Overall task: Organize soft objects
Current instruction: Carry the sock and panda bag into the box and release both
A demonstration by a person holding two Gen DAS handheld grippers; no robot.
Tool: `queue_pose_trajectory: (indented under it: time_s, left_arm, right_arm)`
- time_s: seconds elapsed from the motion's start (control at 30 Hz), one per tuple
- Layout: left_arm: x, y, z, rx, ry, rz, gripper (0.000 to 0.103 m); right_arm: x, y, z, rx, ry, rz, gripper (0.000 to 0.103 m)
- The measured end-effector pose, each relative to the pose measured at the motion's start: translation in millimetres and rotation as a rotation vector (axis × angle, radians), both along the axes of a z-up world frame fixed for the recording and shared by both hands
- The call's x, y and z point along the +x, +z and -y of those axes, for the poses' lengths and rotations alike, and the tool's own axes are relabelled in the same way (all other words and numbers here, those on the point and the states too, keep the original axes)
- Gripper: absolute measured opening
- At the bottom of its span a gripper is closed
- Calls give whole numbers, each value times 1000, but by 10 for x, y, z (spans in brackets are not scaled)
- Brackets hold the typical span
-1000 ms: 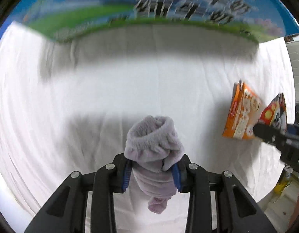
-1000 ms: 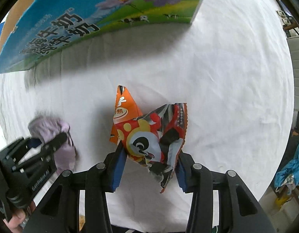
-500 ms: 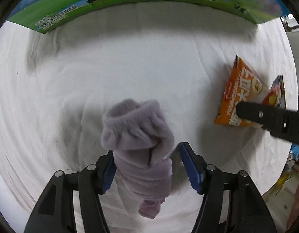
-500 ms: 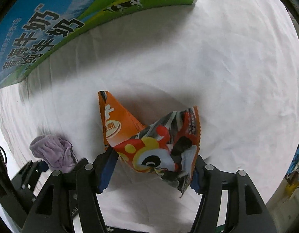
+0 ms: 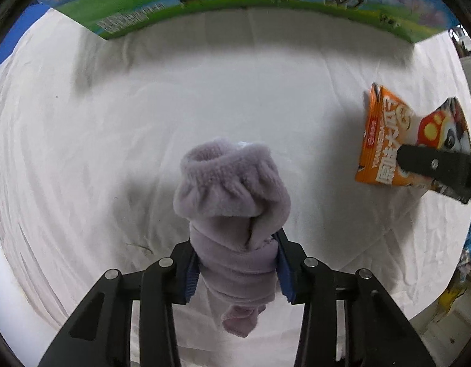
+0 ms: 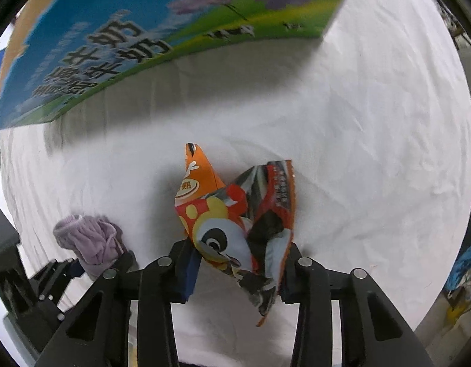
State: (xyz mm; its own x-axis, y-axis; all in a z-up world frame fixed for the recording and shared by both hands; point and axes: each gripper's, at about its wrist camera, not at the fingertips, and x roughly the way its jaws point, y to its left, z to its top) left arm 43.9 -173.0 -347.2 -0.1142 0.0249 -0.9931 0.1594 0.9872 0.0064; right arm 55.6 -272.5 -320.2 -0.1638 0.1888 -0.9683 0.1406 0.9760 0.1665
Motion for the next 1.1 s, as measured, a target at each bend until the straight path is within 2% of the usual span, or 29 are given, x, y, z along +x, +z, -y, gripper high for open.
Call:
queue_pose_trajectory:
  time_s: [0.23,0.4,0.53,0.7,0.87,1.1]
  left_arm:
    - [38,638,-25,-71,35,113,39]
    - [97,1142,57,-117,37,208,39]
    - [430,1758,-46,-166,42,279,39]
    - [968,2191,-267,-168,28,356,39]
    - [1432,2255,-426,-164,30,374,39]
    - [1963,2148,-568,-163,60,356,39]
  right_arm:
    - [-46,347,18,49,34,63,41]
    - [-32,778,84,91,44,128,40]
    - [75,1216,104,131,36,187,40]
    - [332,1729,220,174,43,263,41]
    - [695,1974,154,185,73,306,41]
    - [1243,1815,-87,179,135,293,41]
